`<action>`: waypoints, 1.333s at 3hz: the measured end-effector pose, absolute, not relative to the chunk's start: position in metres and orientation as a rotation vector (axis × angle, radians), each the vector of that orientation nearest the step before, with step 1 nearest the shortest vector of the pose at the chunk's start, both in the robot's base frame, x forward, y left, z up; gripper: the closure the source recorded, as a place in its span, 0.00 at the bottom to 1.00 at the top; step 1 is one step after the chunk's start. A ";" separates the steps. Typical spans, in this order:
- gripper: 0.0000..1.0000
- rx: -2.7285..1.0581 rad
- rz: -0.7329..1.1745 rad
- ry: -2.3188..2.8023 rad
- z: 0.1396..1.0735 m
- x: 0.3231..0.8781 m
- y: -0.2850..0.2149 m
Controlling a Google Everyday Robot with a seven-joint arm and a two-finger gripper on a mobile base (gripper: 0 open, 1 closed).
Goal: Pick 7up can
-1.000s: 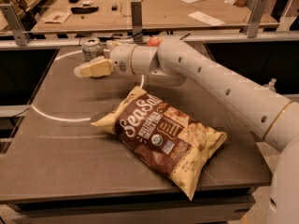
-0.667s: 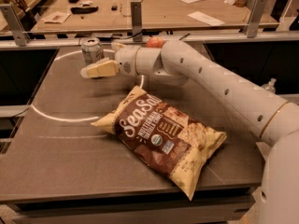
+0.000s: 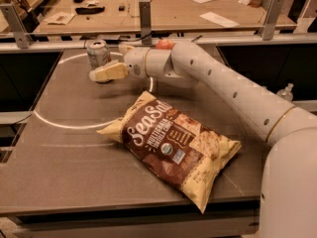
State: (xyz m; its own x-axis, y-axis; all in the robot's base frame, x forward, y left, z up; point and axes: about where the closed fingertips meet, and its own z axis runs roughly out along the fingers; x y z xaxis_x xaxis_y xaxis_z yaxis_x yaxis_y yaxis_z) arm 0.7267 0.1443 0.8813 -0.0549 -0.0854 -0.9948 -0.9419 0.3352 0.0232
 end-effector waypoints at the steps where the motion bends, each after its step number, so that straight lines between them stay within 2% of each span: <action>1: 0.00 -1.010 0.977 1.432 0.886 0.719 0.166; 2: 0.16 -1.032 1.007 1.416 0.887 0.712 0.183; 4: 0.64 -1.068 1.016 1.375 0.895 0.717 0.187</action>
Offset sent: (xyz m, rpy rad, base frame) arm -0.0214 0.0521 0.0081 0.0300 0.0128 0.1033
